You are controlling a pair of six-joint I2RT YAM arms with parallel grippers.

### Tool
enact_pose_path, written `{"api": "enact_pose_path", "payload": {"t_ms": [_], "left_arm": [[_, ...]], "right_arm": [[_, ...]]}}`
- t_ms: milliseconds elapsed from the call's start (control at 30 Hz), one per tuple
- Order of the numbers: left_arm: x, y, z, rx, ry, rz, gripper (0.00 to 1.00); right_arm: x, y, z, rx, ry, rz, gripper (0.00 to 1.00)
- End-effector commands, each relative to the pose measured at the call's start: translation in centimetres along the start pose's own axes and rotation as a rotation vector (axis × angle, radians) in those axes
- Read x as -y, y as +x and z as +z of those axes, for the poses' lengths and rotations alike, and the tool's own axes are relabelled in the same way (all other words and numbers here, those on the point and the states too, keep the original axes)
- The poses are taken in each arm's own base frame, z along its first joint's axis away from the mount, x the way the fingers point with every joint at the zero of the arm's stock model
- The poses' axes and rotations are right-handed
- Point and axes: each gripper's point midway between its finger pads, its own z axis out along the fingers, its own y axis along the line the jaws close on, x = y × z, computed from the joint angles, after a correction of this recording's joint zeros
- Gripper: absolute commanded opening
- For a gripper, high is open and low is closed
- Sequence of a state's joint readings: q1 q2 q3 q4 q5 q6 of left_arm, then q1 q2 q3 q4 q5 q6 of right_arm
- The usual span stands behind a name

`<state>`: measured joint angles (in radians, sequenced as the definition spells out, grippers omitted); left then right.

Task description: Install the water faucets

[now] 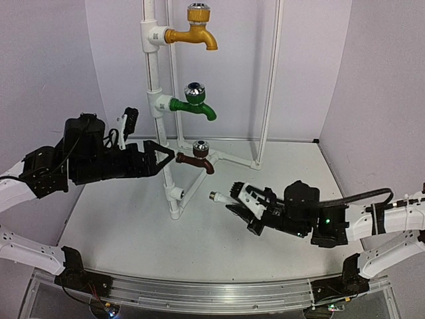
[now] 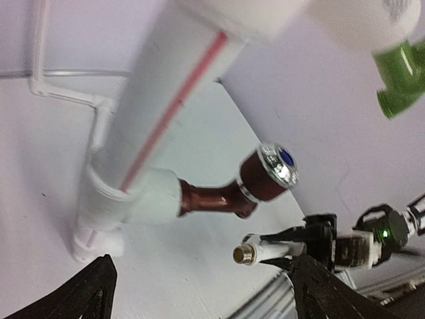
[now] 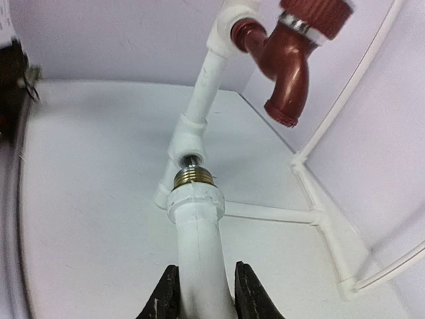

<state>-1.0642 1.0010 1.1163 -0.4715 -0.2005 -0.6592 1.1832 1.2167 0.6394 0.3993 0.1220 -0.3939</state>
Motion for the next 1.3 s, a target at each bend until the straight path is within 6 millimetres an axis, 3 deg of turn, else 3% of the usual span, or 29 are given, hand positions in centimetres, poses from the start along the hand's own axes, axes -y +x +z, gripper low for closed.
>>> {"api": "enact_pose_path", "payload": {"t_ms": [0, 167, 267, 467, 700, 800, 867, 1000, 1100, 1267], "left_arm": [[-2.4, -4.5, -2.1, 0.147, -0.187, 0.053, 0.98], [-2.6, -6.1, 0.0, 0.127, -0.19, 0.096, 0.99], [-1.6, -6.6, 1.2, 0.112, -0.101, 0.112, 0.98], [1.2, -6.8, 1.0, 0.115, 0.047, 0.19, 0.99], [1.4, -7.2, 2.1, 0.112, 0.038, 0.212, 1.0], [0.7, -7.9, 1.8, 0.139, -0.01, 0.181, 1.0], [0.2, -7.9, 1.0, 0.153, -0.026, 0.155, 1.0], [-0.4, -6.8, -1.5, 0.159, 0.005, 0.092, 1.0], [0.6, -5.1, -2.9, 0.103, 0.104, 0.038, 0.99], [4.2, 0.3, -3.3, -0.151, 0.372, -0.003, 0.99]], "right_arm": [[3.6, 0.6, 1.9, -0.1, 0.224, -0.565, 0.0], [3.2, 0.2, 4.3, -0.091, 0.253, -0.817, 0.0], [3.0, 0.6, 5.5, -0.092, 0.264, -0.903, 0.0], [3.2, -0.3, 7.0, -0.032, 0.295, -0.926, 0.0], [3.1, -0.9, 8.1, 0.029, 0.261, -0.826, 0.0], [3.5, -1.6, 7.8, 0.049, 0.216, -0.702, 0.0], [1.9, -0.4, 7.4, -0.031, 0.044, -0.57, 0.0], [-1.6, -1.4, 4.9, -0.048, -0.242, -0.263, 0.0], [-2.5, -4.3, 2.8, 0.001, -0.343, -0.014, 0.0], [-2.1, -9.0, 0.5, 0.125, -0.395, 0.251, 0.0]]}}
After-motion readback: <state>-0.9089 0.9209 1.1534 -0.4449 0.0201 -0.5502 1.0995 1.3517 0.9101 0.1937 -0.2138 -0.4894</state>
